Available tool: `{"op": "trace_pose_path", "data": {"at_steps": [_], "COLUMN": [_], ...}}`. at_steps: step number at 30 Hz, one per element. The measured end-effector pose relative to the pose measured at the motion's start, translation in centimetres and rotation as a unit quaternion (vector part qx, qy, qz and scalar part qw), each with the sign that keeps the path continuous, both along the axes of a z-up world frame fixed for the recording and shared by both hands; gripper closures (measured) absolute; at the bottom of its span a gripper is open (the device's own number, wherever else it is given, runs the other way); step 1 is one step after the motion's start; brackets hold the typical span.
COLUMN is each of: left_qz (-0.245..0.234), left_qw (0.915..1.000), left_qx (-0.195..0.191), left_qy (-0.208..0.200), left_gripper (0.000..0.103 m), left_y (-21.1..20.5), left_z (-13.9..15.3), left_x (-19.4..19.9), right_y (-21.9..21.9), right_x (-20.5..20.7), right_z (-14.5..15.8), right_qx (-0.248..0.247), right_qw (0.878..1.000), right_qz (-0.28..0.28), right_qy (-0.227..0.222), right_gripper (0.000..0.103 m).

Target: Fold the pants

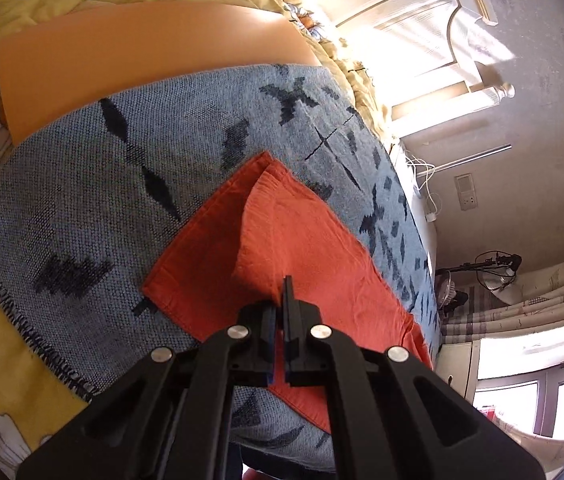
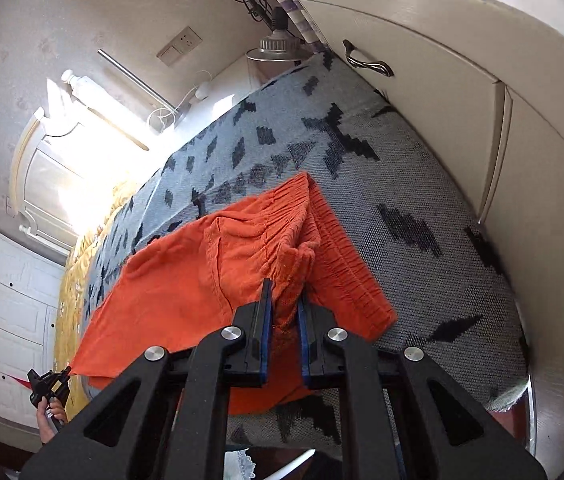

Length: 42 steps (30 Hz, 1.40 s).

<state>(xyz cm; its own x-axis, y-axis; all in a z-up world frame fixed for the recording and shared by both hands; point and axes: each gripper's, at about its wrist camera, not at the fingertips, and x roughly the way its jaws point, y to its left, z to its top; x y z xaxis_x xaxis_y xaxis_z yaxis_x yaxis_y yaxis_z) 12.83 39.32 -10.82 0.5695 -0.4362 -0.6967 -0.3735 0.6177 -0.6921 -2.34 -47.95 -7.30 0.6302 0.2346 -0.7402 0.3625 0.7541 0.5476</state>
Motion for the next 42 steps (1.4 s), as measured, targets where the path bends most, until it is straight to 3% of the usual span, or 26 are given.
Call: {"op": "trace_pose_path", "data": {"at_steps": [4,7,10,12,17,25,28,31,33,34,37,40,42], "left_qz": [0.011,0.01,0.006,-0.001,0.017,0.007,-0.009,-0.028,-0.031,-0.03,-0.018,-0.005,0.006], "left_qw": [0.9989,0.9999,0.9994,0.9996,0.9992,0.9993,0.9994,0.9973,0.99,0.9909,0.9993,0.9997,0.9997], "left_qx": [-0.012,0.007,0.029,0.029,0.006,0.01,0.021,0.032,0.069,0.074,0.026,0.014,-0.012], "left_qy": [0.044,0.006,-0.018,0.003,0.036,0.037,0.024,-0.059,-0.119,-0.108,-0.022,0.017,0.019], "left_gripper": [0.101,0.101,0.101,0.101,0.101,0.101,0.101,0.101,0.101,0.101,0.101,0.101,0.101], "left_y": [0.8,0.7,0.5,0.5,1.8,1.3,0.4,-0.9,-1.8,-1.8,-0.5,0.7,1.5], "left_z": [-3.1,-0.5,1.8,0.5,-3.5,-3.7,-1.2,5.6,9.1,8.6,1.7,-3.3,-5.1], "left_x": [-0.4,-1.1,-1.6,-1.6,-2.4,-1.1,0.8,2.4,1.6,1.3,0.6,-0.8,-1.4], "right_y": [0.1,-0.2,0.0,0.2,1.0,1.8,1.9,1.5,1.6,1.8,1.1,1.3,1.4], "right_x": [0.3,0.1,-0.6,-0.9,-1.9,-0.7,-0.3,-0.2,-0.6,-0.7,-0.7,-0.9,-1.1], "right_z": [-1.5,-2.5,-0.4,-0.5,-4.5,-5.2,-4.6,-1.1,1.3,1.5,-2.0,-4.2,-4.8], "right_qx": [-0.014,-0.005,-0.016,-0.027,-0.04,-0.083,-0.08,-0.065,-0.09,-0.106,-0.079,-0.077,-0.074], "right_qw": [0.999,0.999,1.0,0.999,0.997,0.993,0.994,0.998,0.996,0.994,0.997,0.996,0.995], "right_qz": [0.009,0.006,0.006,0.006,0.012,0.025,0.021,0.008,-0.003,-0.003,0.003,0.017,0.017], "right_qy": [0.03,0.043,0.019,0.023,0.07,0.079,0.073,0.013,-0.022,-0.018,0.028,0.051,0.057], "right_gripper": [0.092,0.092,0.092,0.092,0.092,0.092,0.092,0.092,0.092,0.092,0.092,0.092,0.092]}}
